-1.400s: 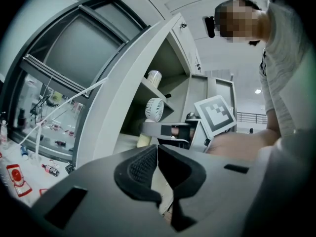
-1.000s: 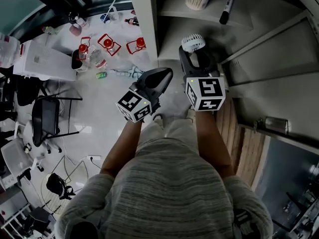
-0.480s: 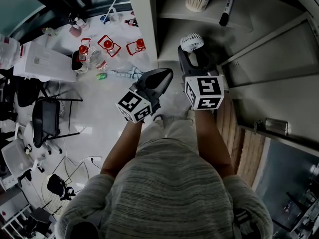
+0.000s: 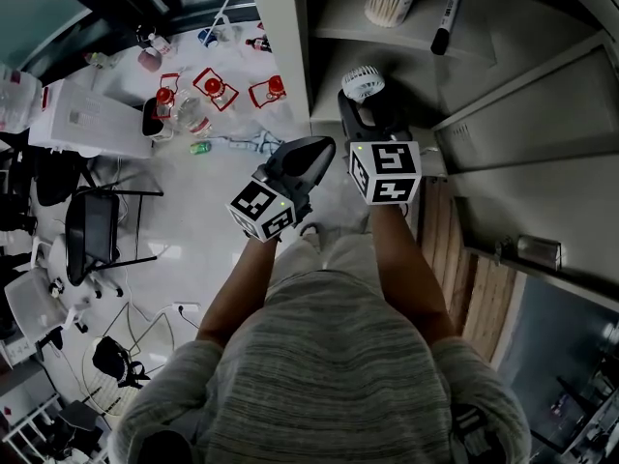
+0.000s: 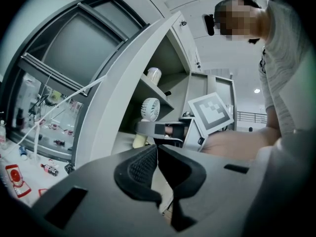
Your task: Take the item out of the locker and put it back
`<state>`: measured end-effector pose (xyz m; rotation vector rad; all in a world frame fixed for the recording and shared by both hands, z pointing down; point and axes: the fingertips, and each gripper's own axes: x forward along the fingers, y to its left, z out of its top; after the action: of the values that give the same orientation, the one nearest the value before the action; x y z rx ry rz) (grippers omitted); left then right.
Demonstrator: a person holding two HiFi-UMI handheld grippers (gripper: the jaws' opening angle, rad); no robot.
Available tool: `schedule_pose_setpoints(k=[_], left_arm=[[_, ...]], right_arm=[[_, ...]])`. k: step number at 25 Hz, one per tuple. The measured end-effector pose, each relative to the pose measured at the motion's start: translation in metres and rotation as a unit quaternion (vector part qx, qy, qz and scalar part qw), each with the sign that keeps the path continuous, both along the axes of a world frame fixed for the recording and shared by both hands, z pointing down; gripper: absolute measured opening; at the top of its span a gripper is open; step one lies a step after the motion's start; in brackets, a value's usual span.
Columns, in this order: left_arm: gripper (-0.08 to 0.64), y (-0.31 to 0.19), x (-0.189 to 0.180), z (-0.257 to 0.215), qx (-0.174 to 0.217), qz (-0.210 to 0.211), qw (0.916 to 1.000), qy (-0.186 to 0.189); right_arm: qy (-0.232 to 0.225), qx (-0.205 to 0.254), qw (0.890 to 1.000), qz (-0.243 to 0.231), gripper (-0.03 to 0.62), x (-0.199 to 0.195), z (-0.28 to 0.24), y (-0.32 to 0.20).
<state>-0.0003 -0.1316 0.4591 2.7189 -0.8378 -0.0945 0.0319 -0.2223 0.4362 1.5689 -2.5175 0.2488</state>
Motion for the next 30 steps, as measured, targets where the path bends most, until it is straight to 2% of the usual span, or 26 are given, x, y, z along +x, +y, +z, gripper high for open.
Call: schedule_pose_setpoints(k=[6,18,25,30], left_arm=[[0.009,0.000,-0.006,0.001,0.000,-0.006,1.0000,-0.003],[0.009,-0.002,-0.014,0.002,-0.001,-0.011,0.9999,-0.002],[0.009,-0.002,-0.011,0.001,0.001,-0.007,1.0000,0.002],[0.009,-0.002,-0.010,-0.001,0.002,-0.001,1.0000,0.003]], right_arm=[[0.015,-0.003,1.000,-0.016,0.156,-0.020,0.010,-0.006],[0.020,-0.001,1.000,-0.017,0.156,-0.022,0.018,-0.007],[0.023,-0.004,0.999,-0.023,0.210,-0.022,0.018,-0.003],[0.021,-0.008,0.999,-0.025,0.222,-0.018,0.015,0.004]])
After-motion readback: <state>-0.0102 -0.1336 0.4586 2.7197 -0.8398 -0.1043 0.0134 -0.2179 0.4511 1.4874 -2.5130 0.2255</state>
